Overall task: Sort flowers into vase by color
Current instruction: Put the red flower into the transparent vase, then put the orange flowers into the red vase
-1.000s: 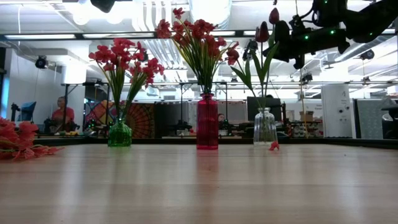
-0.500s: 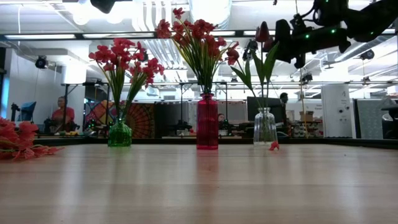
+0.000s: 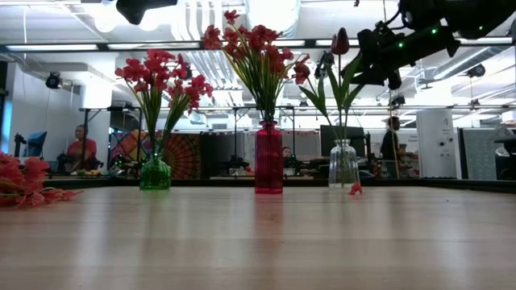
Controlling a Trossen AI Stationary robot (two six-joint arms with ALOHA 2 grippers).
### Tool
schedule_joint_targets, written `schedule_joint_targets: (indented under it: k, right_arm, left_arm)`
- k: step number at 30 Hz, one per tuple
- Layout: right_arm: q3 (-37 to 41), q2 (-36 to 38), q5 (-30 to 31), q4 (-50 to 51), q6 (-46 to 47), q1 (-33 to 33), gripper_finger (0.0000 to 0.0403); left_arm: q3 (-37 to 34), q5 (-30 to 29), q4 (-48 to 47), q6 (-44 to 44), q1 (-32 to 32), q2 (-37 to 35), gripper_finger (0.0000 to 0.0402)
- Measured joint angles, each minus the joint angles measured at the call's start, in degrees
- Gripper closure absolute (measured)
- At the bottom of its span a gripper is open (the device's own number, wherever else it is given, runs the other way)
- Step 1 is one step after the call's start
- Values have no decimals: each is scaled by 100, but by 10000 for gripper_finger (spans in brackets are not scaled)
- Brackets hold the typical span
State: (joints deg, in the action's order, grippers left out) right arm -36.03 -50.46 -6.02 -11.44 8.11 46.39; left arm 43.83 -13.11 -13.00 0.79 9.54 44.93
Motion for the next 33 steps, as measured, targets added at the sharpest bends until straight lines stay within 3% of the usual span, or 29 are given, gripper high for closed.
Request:
schedule_joint_targets:
  k: [7,15,20,25,33]
  right_arm:
    - [-556,78,4,1575,-64,0,157]
    - [-1292,167,131,3588,140,-2,153]
    - [-1537,171,157,4641,414,-7,158]
    - [-1486,171,154,5043,697,-219,156]
    - [-1418,190,155,5060,740,-609,162]
  left_arm:
    - [0,5,-162,-872,17,92,203]
    - [-34,3,-629,-2102,203,704,203]
    - [213,-3,-2208,-3847,502,881,204]
    - [406,20,-3229,-5631,971,991,204]
    - [437,403,-3649,-7698,1863,1381,204]
